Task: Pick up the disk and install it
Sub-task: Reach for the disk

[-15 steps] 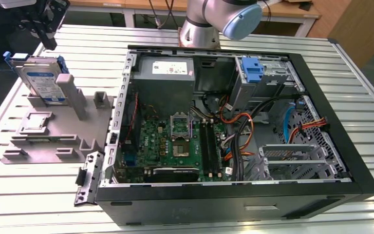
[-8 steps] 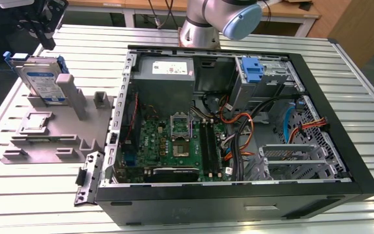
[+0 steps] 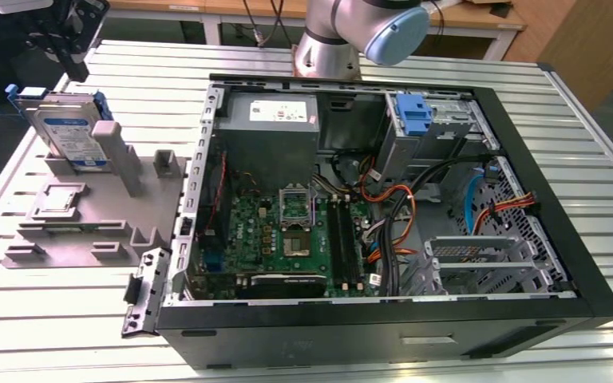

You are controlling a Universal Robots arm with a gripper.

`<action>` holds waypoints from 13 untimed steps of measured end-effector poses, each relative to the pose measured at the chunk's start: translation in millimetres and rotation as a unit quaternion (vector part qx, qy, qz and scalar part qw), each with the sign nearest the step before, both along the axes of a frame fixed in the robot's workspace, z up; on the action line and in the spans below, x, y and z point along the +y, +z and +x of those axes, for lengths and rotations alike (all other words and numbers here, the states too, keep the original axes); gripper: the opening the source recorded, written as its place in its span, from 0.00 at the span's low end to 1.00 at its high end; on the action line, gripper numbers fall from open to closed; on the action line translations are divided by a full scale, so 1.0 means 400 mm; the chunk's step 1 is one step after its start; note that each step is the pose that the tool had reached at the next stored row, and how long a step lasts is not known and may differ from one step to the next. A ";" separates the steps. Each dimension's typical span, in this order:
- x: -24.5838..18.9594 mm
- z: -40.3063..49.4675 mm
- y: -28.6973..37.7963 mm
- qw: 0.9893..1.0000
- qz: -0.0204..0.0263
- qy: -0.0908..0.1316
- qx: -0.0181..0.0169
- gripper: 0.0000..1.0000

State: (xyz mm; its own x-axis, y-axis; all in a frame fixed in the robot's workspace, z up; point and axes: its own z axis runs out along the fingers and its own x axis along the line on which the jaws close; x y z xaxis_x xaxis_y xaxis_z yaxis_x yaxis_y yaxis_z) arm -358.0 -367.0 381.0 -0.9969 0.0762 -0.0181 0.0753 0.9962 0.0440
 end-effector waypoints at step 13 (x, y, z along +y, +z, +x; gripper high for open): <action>0.040 -0.073 -0.011 1.000 0.000 0.000 0.000 0.10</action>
State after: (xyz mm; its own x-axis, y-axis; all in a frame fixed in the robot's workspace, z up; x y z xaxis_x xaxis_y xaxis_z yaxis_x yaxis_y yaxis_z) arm -387.2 -350.9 376.4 -0.9969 0.0763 -0.0172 0.0755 0.9962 0.0440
